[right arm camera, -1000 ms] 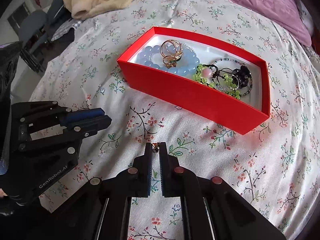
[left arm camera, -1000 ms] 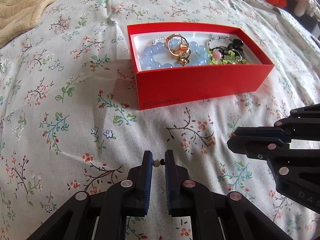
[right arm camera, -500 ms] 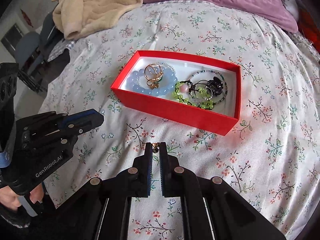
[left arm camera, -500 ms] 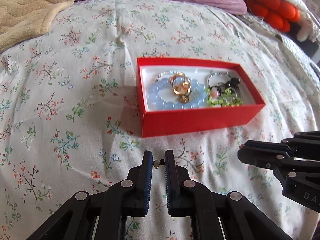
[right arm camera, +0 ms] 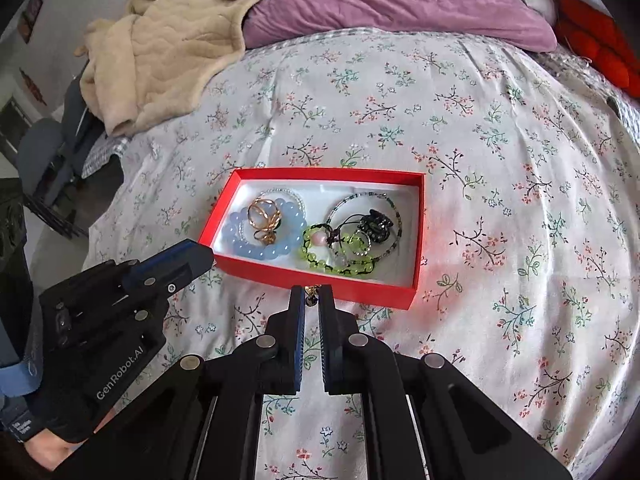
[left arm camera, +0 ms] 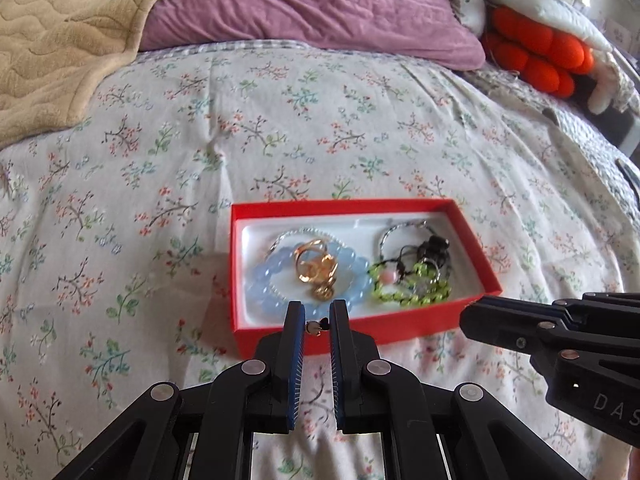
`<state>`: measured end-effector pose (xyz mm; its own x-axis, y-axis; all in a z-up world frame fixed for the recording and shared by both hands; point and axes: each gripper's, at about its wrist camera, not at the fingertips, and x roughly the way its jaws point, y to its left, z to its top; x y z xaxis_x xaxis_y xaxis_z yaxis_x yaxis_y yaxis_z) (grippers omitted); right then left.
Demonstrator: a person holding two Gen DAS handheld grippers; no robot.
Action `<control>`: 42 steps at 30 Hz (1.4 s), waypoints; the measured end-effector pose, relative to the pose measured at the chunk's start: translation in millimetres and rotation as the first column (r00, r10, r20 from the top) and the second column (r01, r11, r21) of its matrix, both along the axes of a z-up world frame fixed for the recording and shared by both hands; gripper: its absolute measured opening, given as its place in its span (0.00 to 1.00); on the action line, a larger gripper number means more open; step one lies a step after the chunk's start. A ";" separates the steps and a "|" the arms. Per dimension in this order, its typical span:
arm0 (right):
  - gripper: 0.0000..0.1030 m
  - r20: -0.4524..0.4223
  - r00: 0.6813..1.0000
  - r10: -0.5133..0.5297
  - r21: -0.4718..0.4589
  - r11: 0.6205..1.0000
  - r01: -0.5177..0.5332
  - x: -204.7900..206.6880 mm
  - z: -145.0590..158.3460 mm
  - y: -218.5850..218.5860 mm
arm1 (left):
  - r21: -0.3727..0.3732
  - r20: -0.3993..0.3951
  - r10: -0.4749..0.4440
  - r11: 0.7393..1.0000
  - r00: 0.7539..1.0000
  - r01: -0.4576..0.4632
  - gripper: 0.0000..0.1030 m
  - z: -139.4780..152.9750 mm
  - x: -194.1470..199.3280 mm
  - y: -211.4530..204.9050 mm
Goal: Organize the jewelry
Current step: 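Carry both earrings into the red box and open both tools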
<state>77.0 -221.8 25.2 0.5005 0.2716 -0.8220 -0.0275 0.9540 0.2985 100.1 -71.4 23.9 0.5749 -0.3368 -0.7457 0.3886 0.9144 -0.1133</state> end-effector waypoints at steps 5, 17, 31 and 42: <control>0.07 -0.003 0.999 -0.035 0.012 0.999 0.035 11.1 -3.2 -10.2 | 0.008 0.010 0.022 1.000 1.000 -0.022 0.07 -4.2 9.5 -13.4; 0.07 -0.012 0.995 -0.097 0.073 0.992 0.098 33.7 -14.4 -30.1 | -0.043 0.006 0.031 0.999 0.999 -0.031 0.07 -16.7 33.4 -32.9; 0.09 -0.048 0.993 -0.111 0.116 0.986 0.116 47.4 -23.1 -37.8 | -0.089 -0.014 0.045 0.995 0.999 -0.046 0.24 -19.7 46.4 -36.9; 0.15 -0.025 0.994 -0.108 0.088 0.990 0.110 29.1 -5.8 -46.7 | -0.043 -0.007 0.049 0.998 0.999 -0.049 0.45 -5.5 25.3 -24.4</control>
